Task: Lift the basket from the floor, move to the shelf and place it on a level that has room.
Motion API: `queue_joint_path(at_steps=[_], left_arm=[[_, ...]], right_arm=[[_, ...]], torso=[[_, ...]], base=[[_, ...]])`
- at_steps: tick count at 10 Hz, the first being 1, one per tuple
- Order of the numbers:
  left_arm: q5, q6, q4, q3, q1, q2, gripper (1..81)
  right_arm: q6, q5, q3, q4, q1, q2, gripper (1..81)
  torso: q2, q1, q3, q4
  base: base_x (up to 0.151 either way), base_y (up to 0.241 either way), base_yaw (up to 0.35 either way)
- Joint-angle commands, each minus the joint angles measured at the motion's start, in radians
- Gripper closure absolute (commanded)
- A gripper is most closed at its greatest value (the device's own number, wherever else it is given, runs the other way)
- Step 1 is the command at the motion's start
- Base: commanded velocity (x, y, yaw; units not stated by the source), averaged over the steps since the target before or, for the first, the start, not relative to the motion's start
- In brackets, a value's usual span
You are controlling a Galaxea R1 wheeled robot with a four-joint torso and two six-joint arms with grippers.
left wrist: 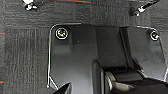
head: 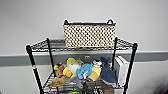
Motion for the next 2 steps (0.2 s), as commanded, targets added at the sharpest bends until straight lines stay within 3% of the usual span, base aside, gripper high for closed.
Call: queue_joint_path(at_steps=[1,2], left_arm=[[0.022,-0.001,0.016,-0.012,-0.063,0.005,1.0],[0.019,-0.001,0.016,-0.012,-0.063,0.003,1.0]], right_arm=[[-0.002,-0.040,-0.005,-0.006,0.050,0.002,1.0],[-0.002,-0.011,-0.002,-0.006,0.038,0.002,1.0]], torso=[[0.000,0.000,0.000,0.000],[0.000,0.000,0.000,0.000]], base=[[0.000,0.000,0.000],[0.000,0.000,0.000]])
